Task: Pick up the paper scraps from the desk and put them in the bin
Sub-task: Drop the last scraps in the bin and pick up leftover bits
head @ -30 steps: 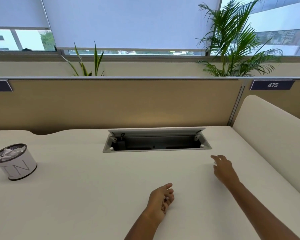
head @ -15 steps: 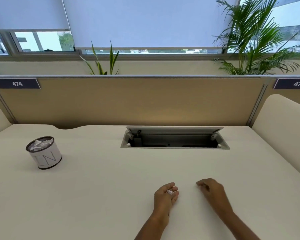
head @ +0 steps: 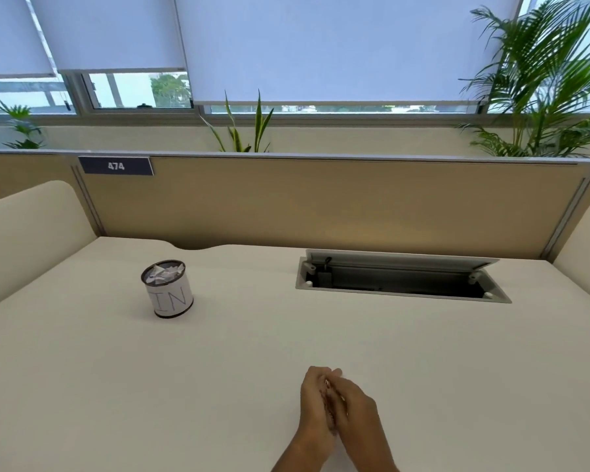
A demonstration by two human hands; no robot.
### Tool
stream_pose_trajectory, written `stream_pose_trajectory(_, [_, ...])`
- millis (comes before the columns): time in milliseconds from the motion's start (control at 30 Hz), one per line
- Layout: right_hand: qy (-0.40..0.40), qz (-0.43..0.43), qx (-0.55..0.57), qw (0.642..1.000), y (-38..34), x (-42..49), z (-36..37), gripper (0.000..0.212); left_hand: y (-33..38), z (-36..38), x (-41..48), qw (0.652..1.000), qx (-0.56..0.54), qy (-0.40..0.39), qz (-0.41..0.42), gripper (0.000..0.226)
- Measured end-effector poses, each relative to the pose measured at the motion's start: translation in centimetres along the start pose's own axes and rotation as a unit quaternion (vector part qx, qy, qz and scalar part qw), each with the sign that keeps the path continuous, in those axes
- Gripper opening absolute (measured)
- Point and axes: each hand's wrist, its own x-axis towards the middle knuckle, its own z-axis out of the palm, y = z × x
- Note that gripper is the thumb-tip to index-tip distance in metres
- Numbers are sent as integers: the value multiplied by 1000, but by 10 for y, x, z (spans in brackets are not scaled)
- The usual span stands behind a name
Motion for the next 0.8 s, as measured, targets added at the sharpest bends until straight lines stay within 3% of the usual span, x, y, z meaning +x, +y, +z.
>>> stream_pose_trajectory(133, [8, 1, 21, 1000, -17, -6, 38, 27, 22, -31, -12, 1000, 7, -30, 7, 66])
stream_pose_trajectory(233, [30, -14, 10, 999, -31, -4, 52, 23, 33, -50, -16, 995, 72, -53, 47, 62])
stream_pose_trajectory(333, [20, -6, 36, 999, -45, -2, 65, 20, 42, -68, -14, 972, 219, -20, 87, 59])
stream_pose_trajectory(400, [21, -8, 57, 998, -52, -1, 75, 25, 46, -86, -12, 913, 373, 43, 162, 59])
stream_pose_trajectory(500, [31, 4, 74, 997, -59, 2, 92, 22, 54, -130, 1, 728, 612, 119, 284, 59])
stream_pose_trajectory(600, [33, 18, 82, 996, -62, 4, 109, 17, 69, -176, -6, 543, 719, 192, 389, 71])
stream_pose_trajectory(733, [35, 27, 84, 995, -69, 8, 131, 17, 100, -213, -20, 491, 763, 216, 361, 60])
stream_pose_trajectory(800, [38, 28, 81, 996, -74, 11, 142, 20, 113, -228, -22, 489, 777, 208, 338, 58])
